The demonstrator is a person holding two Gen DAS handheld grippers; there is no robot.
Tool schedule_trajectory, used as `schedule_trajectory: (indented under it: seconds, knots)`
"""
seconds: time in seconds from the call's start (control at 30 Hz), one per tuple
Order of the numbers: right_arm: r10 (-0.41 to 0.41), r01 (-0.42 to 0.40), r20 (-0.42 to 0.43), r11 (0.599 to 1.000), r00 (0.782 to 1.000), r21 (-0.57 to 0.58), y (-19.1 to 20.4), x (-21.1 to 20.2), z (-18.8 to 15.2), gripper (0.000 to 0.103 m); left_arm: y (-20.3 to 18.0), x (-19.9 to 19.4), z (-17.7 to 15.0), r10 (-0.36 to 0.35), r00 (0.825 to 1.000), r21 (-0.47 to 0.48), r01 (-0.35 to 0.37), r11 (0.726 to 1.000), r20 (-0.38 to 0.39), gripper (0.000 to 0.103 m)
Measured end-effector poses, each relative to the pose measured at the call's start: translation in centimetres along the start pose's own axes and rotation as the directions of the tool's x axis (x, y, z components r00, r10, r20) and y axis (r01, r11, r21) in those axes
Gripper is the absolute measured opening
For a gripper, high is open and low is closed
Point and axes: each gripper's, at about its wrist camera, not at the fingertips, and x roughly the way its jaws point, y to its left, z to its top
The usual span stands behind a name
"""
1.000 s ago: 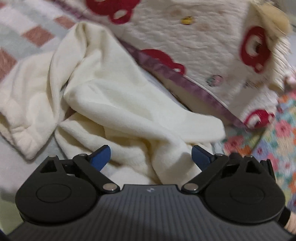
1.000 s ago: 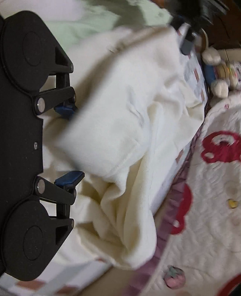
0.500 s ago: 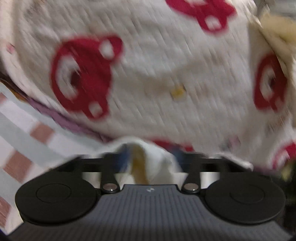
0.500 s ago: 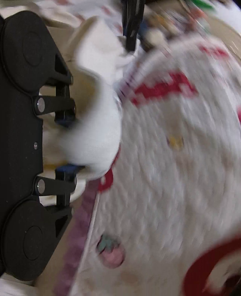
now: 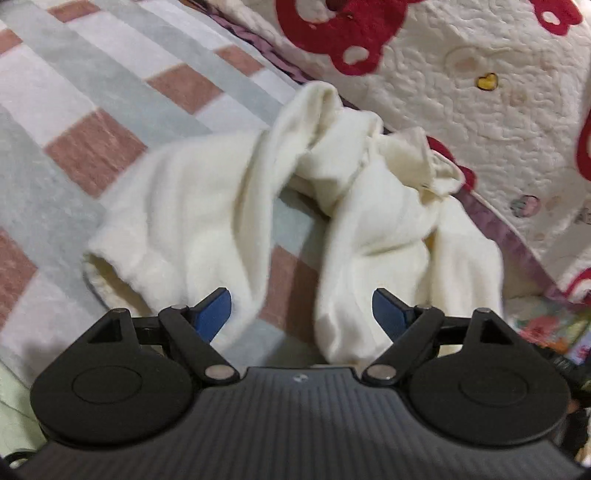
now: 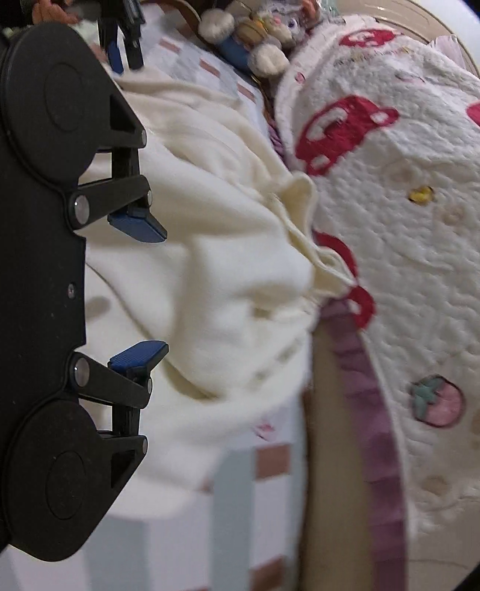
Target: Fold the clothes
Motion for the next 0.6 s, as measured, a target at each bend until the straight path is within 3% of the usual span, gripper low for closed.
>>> schedule_trajectory:
  seconds: [0.23, 0.4, 0.47, 0.5, 0.6]
  knots:
    - [0.172, -0.168, -0.126, 0.985, 0.977, 0.039, 5.0, 1.8, -3.3, 0.066, -1.9, 1.3, -0.5, -0.124, 0.99, 0.06, 0.128, 0.99, -0.07, 0.083]
    - [0.15, -0.147, -0.167, 0.989, 0.974, 0.03, 6.9, 4.3, -5.6, 0.071, -3.1, 1.5, -1.3, -0.097, 0.992, 0.173, 0.109, 0.979, -0.077, 0.084]
    - [0.151, -0.153, -0.128, 0.988, 0.98, -0.011, 7.2, 4.5, -6.0, 0.02, -3.4, 1.2, -1.5, -0.075, 0.996, 0.213, 0.084, 0.973, -0.053, 0.084]
    - [0.148, -0.153, -0.1, 0.987, 0.984, -0.043, 7.5, 3.7, -5.5, 0.01, -3.3, 0.9, -1.4, -0.075, 0.996, 0.21, 0.082, 0.974, -0.039, 0.084]
    - [0.084, -0.086, -0.019, 0.983, 0.996, -0.163, 8.4, -0.3, -2.4, 0.009, -3.0, 0.2, -1.1, -0.076, 0.997, 0.2, 0.074, 0.977, 0.004, 0.083]
